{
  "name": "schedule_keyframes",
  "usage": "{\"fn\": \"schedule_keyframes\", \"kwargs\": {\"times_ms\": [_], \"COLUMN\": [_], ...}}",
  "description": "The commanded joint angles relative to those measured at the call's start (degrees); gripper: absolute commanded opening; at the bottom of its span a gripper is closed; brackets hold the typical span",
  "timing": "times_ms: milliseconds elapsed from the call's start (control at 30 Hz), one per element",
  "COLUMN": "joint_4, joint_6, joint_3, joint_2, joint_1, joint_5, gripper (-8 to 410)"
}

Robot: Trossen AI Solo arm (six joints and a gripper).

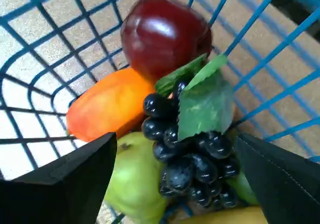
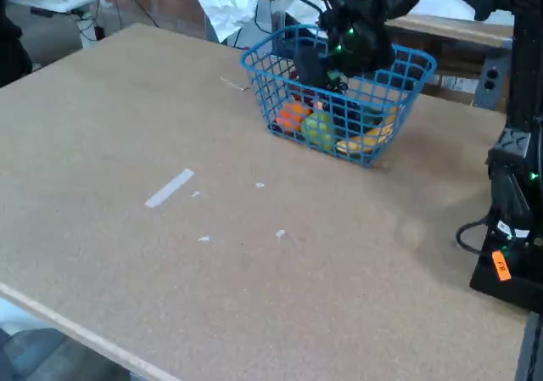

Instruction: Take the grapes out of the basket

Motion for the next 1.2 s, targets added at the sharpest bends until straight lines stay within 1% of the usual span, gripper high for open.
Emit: {"fn": "schedule_keyframes", "kwargs": {"times_ms": [0,67,133,233,400,500,667,800,1033,1167], "joint_4": [-1.2,-1.0,-1.2,-1.0,1.4,2.7,0.1,-3.8,-6.6,-7.9], "joint_6": [1.7,3.1,4.8,4.5,4.3,2.8,3.3,3.8,4.8,5.5], "joint_3": [-0.2,-0.2,-0.2,-0.2,-0.2,0.0,3.3,6.2,6.1,5.8], "joint_2": [1.0,1.4,1.4,0.2,-4.0,-7.2,-10.3,-10.4,-10.4,-9.7], "joint_1": [-0.5,-1.0,-1.6,-1.7,-1.7,-1.7,-1.8,-2.8,-6.1,-7.5], "joint_5": [-1.1,-2.6,-2.4,-2.4,-2.4,-2.4,-2.3,-2.2,0.1,0.2], "gripper": [327,327,327,327,327,327,327,327,327,327]}}
